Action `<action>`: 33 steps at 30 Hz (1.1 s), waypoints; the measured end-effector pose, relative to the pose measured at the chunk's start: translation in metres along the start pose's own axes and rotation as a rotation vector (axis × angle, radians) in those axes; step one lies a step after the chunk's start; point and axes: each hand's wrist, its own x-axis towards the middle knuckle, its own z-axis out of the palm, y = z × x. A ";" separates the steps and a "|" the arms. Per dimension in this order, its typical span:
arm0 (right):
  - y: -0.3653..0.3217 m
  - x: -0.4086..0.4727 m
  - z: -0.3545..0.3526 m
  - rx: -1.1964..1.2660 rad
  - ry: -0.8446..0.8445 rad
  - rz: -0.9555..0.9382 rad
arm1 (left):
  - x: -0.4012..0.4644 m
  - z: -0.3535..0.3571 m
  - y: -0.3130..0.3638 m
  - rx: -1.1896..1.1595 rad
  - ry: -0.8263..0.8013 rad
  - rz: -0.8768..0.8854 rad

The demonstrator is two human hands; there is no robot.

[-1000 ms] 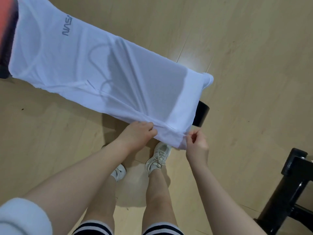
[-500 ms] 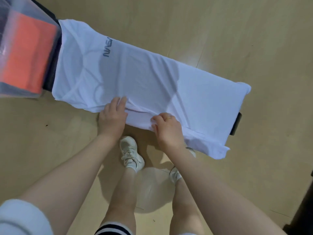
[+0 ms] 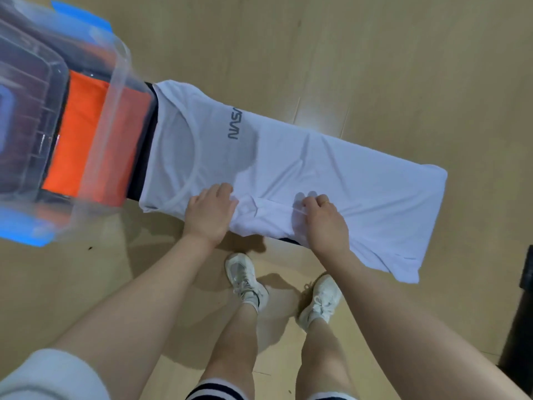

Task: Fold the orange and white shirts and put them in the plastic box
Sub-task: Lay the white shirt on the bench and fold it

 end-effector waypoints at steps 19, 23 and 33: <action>0.063 -0.014 0.000 -0.033 -0.004 -0.020 | 0.041 0.001 0.038 -0.081 -0.070 0.143; 0.092 -0.047 -0.003 0.245 0.029 0.169 | 0.019 0.000 0.075 0.009 -0.031 0.205; 0.187 -0.104 0.022 0.784 0.114 0.726 | -0.039 0.070 0.176 -0.182 -0.142 0.351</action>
